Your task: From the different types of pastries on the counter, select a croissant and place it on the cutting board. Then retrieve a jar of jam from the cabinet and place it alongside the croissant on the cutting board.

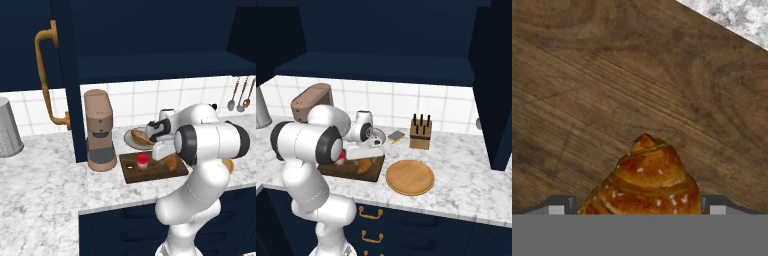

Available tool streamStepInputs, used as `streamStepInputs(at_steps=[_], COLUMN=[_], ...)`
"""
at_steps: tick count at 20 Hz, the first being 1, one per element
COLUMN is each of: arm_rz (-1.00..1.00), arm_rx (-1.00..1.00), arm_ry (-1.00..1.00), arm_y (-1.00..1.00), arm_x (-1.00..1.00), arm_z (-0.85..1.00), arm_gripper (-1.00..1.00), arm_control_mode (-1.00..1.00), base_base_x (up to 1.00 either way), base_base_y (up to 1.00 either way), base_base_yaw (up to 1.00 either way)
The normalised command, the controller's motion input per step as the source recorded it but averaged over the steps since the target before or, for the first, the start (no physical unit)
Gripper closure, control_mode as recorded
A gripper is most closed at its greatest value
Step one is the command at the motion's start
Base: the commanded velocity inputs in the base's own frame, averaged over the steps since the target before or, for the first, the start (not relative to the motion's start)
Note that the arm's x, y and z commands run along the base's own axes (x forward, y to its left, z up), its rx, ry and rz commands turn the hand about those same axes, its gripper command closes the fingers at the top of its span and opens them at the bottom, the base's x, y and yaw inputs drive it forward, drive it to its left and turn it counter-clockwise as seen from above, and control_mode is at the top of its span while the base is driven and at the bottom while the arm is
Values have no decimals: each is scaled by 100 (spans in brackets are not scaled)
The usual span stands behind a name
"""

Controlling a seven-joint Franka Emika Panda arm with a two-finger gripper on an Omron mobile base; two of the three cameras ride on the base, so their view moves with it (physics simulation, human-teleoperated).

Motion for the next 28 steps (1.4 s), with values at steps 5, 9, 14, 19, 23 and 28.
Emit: streamStepInputs(at_steps=[5,9,14,19,23,28], arm_rz=[0,0,2,2,0,3], arm_rx=[3,2,0,0,0,1], arm_ry=[0,0,0,0,0,-2], arm_y=[0,7,4,7,10,-4], arm_x=[14,25,28,14,1,0], arm_z=[0,-5,1,1,4,65], arm_gripper=[100,-100,-100,-100,-100,-100], arm_control_mode=[-100,-100,-100,-100,-100,-100], base_base_x=[0,0,0,0,0,0], base_base_y=[0,0,0,0,0,0], base_base_yaw=[0,0,0,0,0,0])
